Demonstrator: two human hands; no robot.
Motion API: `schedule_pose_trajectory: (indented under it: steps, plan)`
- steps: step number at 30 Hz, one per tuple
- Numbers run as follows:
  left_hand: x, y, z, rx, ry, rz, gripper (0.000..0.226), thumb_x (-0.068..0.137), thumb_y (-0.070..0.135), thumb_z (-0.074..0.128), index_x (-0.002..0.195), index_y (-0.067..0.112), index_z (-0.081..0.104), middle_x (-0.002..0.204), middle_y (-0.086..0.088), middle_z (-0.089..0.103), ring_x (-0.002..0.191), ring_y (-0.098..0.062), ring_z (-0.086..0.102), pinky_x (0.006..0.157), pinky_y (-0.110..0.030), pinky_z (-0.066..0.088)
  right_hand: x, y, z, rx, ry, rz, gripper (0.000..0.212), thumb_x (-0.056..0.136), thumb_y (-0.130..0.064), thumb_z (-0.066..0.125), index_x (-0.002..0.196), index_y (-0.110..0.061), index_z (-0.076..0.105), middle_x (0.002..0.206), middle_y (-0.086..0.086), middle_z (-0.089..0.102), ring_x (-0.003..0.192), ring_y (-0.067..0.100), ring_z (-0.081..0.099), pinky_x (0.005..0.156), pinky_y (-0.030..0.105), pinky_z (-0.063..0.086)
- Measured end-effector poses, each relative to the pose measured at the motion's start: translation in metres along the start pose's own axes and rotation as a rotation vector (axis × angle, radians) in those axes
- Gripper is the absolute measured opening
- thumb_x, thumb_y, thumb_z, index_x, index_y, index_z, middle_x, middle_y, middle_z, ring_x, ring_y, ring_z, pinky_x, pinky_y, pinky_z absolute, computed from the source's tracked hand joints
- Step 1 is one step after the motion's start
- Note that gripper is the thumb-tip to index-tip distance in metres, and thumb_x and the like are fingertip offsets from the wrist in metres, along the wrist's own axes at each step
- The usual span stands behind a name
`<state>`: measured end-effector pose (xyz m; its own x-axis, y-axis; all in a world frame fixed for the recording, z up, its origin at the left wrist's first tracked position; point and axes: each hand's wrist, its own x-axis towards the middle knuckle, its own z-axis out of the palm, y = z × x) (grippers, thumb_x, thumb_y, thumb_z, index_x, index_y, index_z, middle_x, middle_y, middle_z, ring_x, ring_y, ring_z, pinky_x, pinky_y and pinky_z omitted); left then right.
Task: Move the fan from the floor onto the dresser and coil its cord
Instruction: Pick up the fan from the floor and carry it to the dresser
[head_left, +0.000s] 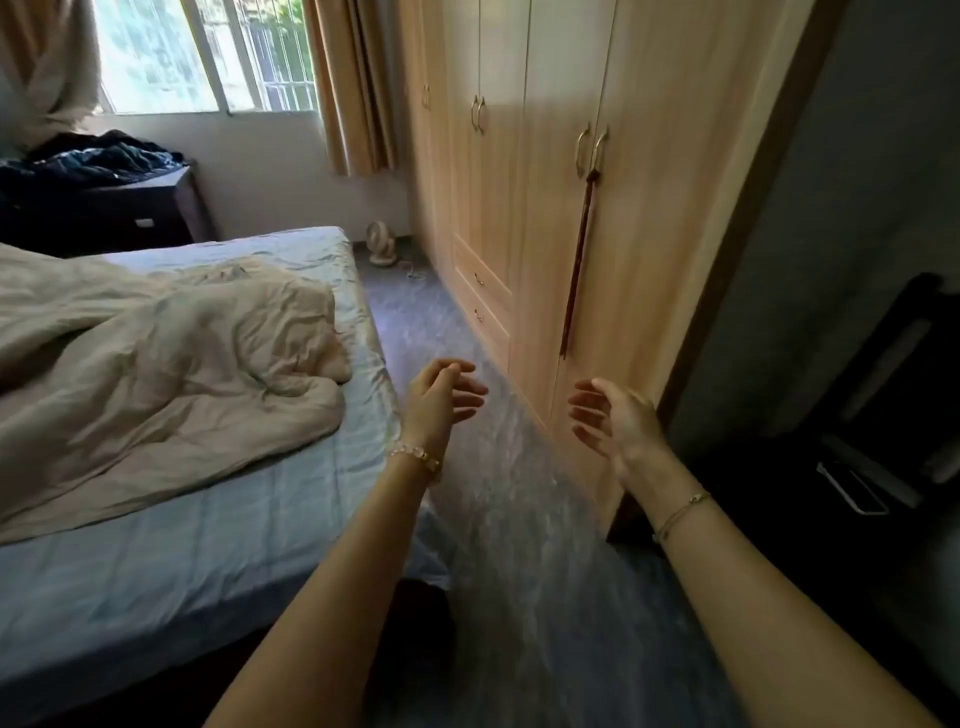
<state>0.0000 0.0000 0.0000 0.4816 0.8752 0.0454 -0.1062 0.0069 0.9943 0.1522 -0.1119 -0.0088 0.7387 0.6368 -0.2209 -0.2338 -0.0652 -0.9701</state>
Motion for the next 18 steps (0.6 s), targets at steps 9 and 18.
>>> schedule_pose_trajectory:
  steps: [9, 18]
  plan:
    - [0.156, -0.04, 0.032, 0.011, 0.117, -0.059, 0.023, 0.094, 0.015, 0.04, 0.082, 0.016, 0.059, 0.071, -0.006, 0.064, 0.058, -0.013, 0.062, 0.062, -0.026, 0.049, 0.182, -0.024, 0.036, 0.035, -0.156, 0.001, 0.021, 0.092, -0.02, 0.047, 0.082, -0.014, 0.065, 0.079, 0.003, 0.065, 0.076, 0.016, 0.062, 0.074, 0.031, 0.051]
    - [0.349, -0.048, 0.058, -0.029, 0.311, -0.063, 0.024, 0.092, 0.012, 0.04, 0.078, 0.017, 0.059, 0.055, 0.004, 0.067, 0.046, -0.004, 0.061, 0.05, -0.018, 0.049, 0.396, -0.076, 0.097, -0.032, -0.361, 0.031, 0.022, 0.092, -0.024, 0.047, 0.085, -0.017, 0.066, 0.087, 0.004, 0.067, 0.088, 0.021, 0.064, 0.082, 0.034, 0.053]
